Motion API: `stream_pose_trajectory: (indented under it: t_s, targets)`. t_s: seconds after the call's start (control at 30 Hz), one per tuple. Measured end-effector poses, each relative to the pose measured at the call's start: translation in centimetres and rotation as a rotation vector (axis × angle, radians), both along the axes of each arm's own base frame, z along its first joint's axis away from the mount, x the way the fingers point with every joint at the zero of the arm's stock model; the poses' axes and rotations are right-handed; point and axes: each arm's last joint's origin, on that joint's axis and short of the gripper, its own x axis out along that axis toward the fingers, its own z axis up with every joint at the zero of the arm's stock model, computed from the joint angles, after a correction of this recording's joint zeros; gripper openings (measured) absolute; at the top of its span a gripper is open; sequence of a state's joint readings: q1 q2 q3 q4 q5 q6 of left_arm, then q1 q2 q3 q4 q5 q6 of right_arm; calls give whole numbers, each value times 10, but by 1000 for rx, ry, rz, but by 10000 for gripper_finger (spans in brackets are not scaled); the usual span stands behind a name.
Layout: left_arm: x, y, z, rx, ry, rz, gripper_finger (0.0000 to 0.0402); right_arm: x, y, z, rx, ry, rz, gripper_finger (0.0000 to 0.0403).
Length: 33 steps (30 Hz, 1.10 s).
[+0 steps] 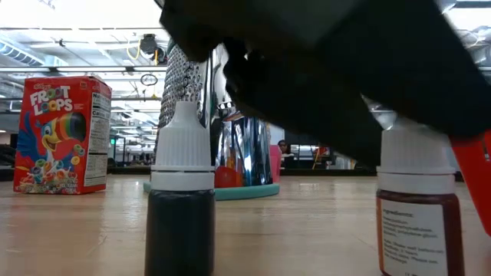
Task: Pick & Place Kitchen Items
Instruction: Put the red food coloring bottle into the red bin
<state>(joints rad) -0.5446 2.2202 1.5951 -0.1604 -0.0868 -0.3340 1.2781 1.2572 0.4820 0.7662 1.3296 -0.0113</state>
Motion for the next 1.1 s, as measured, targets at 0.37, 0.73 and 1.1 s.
stream_pose_trajectory:
  t_s: [0.37, 0.73, 1.1]
  targets:
    - [3, -1, -8, 10, -12, -24, 143, 0, 0, 0, 0, 0, 0, 125]
    - [1, 0, -9, 61, -14, -85, 37, 0, 0, 0, 1, 0, 0, 125]
    - [0, 1, 1, 42, -15, -82, 38, 0, 0, 0, 1, 0, 0, 125]
